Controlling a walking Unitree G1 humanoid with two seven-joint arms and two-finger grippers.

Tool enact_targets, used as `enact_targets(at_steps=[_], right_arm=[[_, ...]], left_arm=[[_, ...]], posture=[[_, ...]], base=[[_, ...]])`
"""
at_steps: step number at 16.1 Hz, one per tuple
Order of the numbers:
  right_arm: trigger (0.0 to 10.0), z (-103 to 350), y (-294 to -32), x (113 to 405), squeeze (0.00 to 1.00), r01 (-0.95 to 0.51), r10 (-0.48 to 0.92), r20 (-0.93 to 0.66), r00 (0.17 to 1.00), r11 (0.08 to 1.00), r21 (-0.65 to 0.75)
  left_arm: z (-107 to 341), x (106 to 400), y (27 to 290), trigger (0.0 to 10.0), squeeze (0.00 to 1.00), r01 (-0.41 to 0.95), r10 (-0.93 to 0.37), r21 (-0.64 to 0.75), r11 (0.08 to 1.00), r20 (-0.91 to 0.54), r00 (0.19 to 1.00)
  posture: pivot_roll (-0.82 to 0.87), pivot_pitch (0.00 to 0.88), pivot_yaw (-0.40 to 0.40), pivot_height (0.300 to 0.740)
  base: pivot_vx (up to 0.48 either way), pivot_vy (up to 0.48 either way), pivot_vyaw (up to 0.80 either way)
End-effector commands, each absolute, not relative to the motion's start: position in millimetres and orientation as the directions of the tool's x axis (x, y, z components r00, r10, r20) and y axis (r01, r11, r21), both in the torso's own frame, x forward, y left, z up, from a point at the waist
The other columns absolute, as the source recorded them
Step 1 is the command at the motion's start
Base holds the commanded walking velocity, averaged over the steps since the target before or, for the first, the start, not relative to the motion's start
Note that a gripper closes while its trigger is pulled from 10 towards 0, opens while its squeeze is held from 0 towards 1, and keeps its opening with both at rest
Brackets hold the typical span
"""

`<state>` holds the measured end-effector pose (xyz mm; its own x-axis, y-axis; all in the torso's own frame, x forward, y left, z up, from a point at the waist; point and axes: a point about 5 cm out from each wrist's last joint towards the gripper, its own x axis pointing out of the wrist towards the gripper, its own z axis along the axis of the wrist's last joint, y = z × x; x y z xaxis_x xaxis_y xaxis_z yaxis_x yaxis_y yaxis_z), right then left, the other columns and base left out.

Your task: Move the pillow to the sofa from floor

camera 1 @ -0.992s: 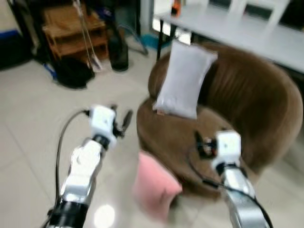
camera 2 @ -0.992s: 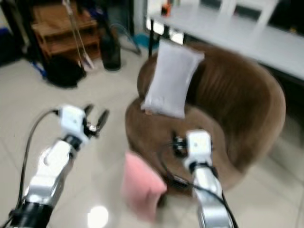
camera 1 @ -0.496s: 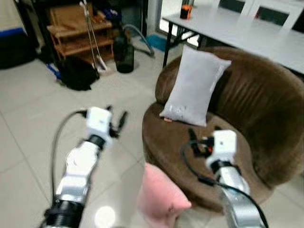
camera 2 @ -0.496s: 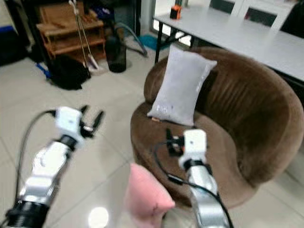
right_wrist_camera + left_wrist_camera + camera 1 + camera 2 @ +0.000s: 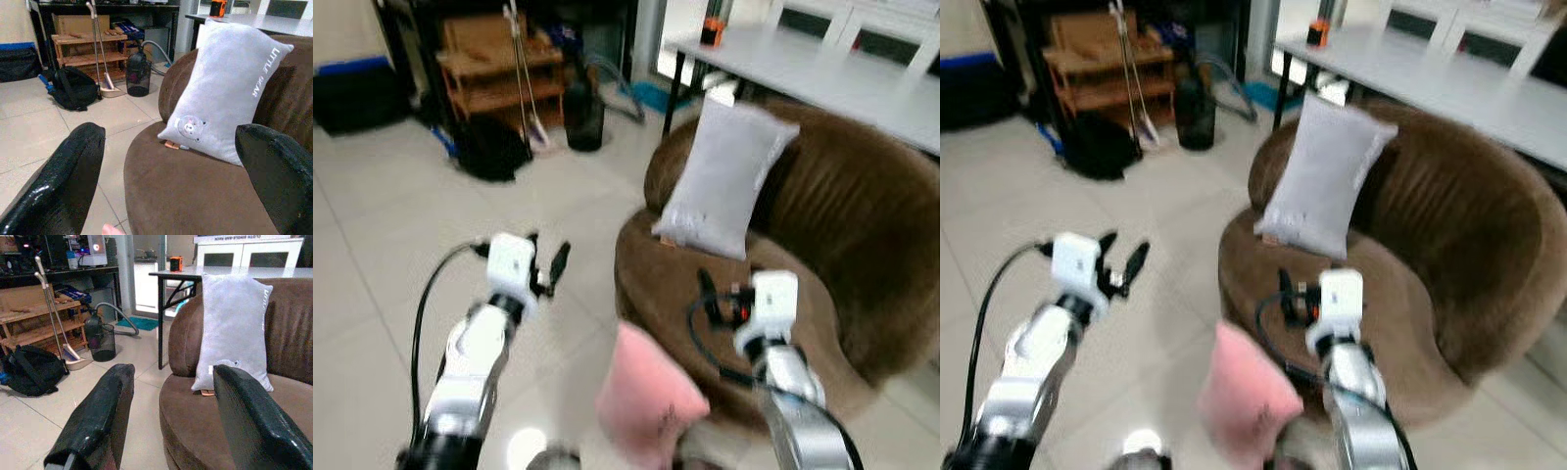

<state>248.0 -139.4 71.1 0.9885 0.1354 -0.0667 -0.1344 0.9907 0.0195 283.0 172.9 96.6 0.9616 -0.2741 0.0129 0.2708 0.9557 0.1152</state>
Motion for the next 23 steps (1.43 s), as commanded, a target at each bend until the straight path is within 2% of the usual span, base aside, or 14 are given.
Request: enact_targets(at_steps=[1,8,12,23], right_arm=[[10.0,70.8,-143.4,248.1,0.00,-0.125,0.126,-0.073,0.989,0.992,0.025],[10.0,71.9,-144.4,248.0,0.00,-0.137,0.137,-0.074,0.988,0.991,0.005],[10.0,71.4,-146.2,247.3,0.00,-0.139,0.137,-0.087,0.987,0.990,-0.014],[10.0,67.2,-145.7,247.6,0.00,-0.147,0.143,-0.122,0.982,0.989,-0.023]], left_arm=[[98.4,281.3,170.5,10.0,0.00,0.280,-0.284,0.112,0.954,0.027,0.958],[98.1,280.4,170.2,10.0,0.00,0.258,-0.265,0.128,0.958,0.035,0.964],[96.7,276.4,168.3,10.0,0.00,0.280,-0.285,0.107,0.954,0.037,0.958],[93.1,271.4,171.1,10.0,0.00,0.282,-0.285,0.108,0.953,0.017,0.958]], posture=[[0.13,0.000,-0.068,0.630],[0.11,0.007,-0.078,0.570],[0.11,0.019,-0.085,0.570],[0.11,0.032,-0.094,0.570]], base=[[0.000,0.000,0.00],[0.000,0.000,0.00],[0.208,0.000,0.00],[0.377,0.000,-0.07]])
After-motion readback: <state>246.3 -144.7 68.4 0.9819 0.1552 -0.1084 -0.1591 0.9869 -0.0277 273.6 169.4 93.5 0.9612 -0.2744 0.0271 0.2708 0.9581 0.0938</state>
